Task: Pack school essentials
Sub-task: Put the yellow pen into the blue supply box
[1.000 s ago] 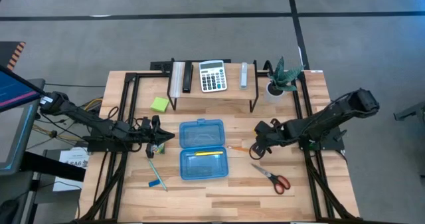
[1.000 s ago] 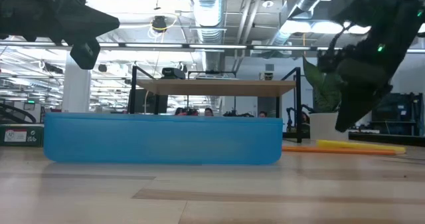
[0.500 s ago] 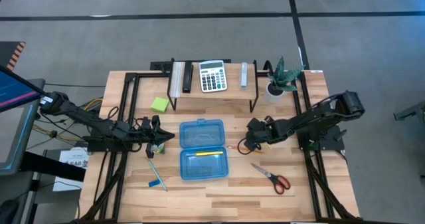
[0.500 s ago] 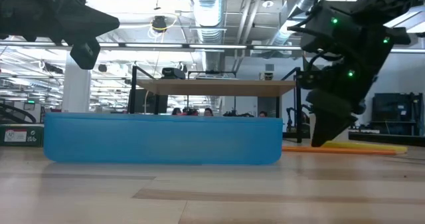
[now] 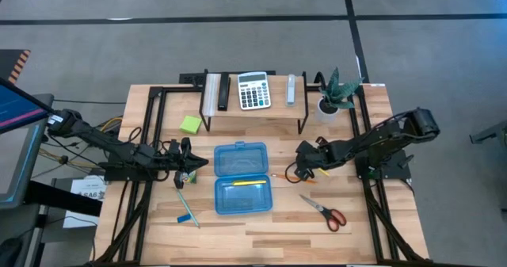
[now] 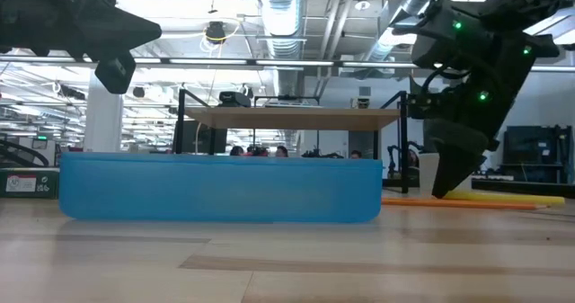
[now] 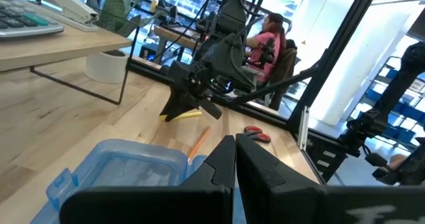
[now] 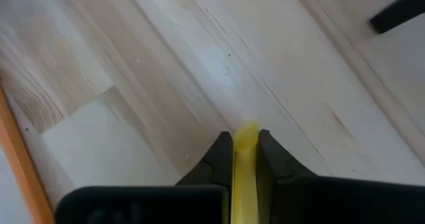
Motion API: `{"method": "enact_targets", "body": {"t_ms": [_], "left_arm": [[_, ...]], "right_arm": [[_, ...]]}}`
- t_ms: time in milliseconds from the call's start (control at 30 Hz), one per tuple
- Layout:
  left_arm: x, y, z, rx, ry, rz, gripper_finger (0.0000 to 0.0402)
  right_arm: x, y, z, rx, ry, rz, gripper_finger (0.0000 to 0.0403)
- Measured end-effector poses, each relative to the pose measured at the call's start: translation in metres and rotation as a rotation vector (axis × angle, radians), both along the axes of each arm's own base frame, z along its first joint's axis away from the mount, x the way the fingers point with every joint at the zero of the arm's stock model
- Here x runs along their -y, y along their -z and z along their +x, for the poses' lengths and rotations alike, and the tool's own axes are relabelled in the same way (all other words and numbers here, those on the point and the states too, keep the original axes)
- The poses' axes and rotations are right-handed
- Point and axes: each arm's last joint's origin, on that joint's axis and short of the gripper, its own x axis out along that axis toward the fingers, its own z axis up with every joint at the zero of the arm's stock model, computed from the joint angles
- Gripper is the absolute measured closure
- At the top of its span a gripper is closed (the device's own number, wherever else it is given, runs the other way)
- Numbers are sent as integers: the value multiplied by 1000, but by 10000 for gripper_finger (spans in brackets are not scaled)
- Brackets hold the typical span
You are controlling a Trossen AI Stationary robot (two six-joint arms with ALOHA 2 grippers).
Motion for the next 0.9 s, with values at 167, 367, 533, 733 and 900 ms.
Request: {"method": "enact_targets", "body": {"t_ms": [167,367,533,733,900], "left_arm": [[0,0,0,-1,0,0,401],[0,0,0,-1,-3,-4,401],[0,0,0,-3,-3,-3,401],[0,0,0,-3,-3,2,401],[0,0,0,-3,-3,2,401]], "right_arm": [[0,-8,-1,35,-2,-5,381],[0,-17,-4,73,-21,12,400],[0,-24,-4,115,-21,15,401],[-1,-28,-4,137,-29,3,401],[-7,-28,-4,98,-160,-37,384]]}}
